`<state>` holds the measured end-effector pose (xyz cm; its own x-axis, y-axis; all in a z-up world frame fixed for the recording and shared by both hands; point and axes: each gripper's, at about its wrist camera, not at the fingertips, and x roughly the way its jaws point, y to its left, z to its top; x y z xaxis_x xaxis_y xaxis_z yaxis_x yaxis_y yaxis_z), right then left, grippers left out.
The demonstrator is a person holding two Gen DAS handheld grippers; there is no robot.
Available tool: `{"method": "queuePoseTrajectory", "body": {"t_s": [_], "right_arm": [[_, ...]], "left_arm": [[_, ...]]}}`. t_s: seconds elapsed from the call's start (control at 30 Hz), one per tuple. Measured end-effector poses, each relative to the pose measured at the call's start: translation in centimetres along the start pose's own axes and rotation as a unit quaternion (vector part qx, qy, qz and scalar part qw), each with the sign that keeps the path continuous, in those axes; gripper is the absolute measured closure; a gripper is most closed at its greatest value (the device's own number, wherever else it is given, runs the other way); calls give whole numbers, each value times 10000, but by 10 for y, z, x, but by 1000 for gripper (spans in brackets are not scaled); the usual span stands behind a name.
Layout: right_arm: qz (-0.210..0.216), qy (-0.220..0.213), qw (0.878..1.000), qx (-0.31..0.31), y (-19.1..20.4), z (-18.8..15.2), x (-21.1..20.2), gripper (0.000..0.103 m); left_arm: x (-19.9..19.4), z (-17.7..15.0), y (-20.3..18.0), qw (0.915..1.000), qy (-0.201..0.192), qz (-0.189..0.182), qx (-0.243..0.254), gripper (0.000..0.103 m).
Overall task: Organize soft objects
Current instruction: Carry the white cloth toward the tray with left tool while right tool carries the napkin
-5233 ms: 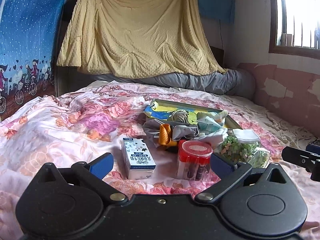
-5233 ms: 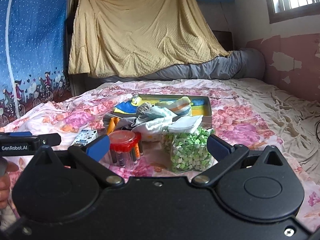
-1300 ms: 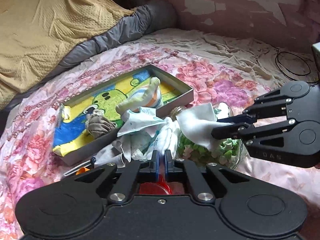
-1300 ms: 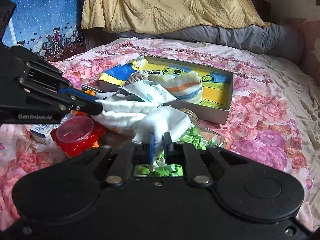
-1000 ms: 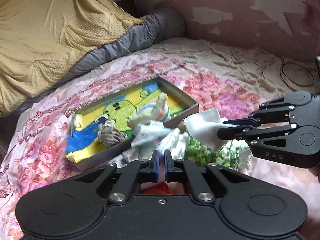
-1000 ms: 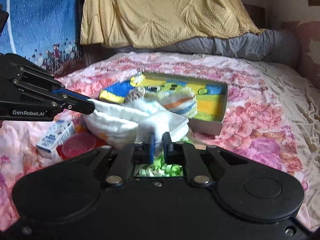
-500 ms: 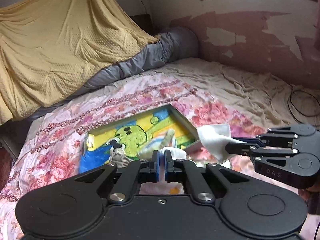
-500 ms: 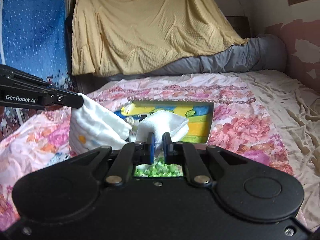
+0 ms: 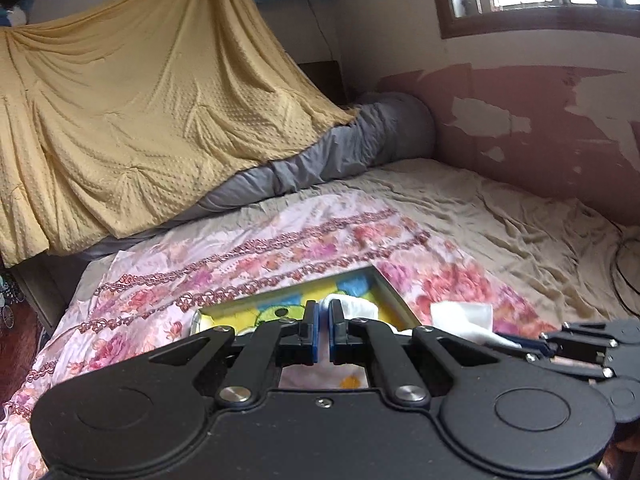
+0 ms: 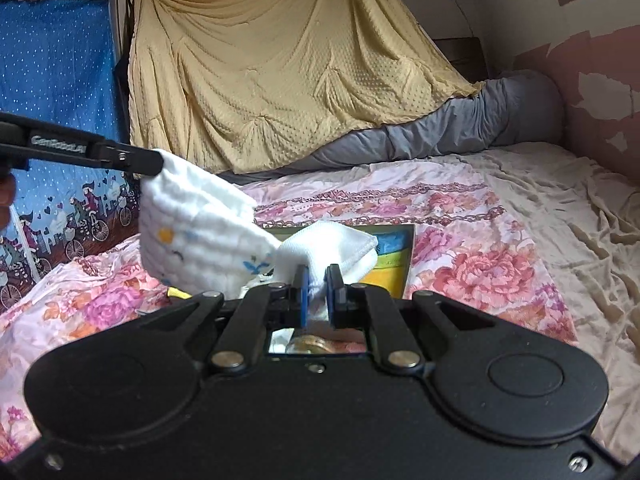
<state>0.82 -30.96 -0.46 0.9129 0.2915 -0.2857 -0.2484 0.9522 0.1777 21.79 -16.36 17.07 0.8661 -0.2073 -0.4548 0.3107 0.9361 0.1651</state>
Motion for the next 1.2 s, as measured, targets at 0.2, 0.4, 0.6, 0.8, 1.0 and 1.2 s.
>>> {"method": "queuePoseTrajectory", "body": {"t_s": [0.2, 0.4, 0.6, 0.8, 1.0, 1.2], "right_arm": [[-7, 135, 9998, -112, -1, 4, 25, 99], [-133, 457, 9986, -219, -11, 10, 59, 99], [-144, 563, 9983, -64, -15, 15, 85, 99], [-253, 766, 9963, -293, -14, 10, 108, 99], [-237, 883, 9952, -349, -14, 4, 128, 99], [-159, 1046, 9936, -387, -17, -2, 151, 99]], "left_arm": [[35, 15, 10, 9984, -207, 271, -450, 99], [81, 22, 12, 9947, -307, 538, -816, 99], [124, 14, 10, 9940, -82, 562, -936, 99], [156, -11, 11, 9934, 241, 518, -993, 99], [173, -31, 13, 9922, 561, 458, -1018, 99], [182, -43, 13, 9913, 806, 347, -984, 99]]}}
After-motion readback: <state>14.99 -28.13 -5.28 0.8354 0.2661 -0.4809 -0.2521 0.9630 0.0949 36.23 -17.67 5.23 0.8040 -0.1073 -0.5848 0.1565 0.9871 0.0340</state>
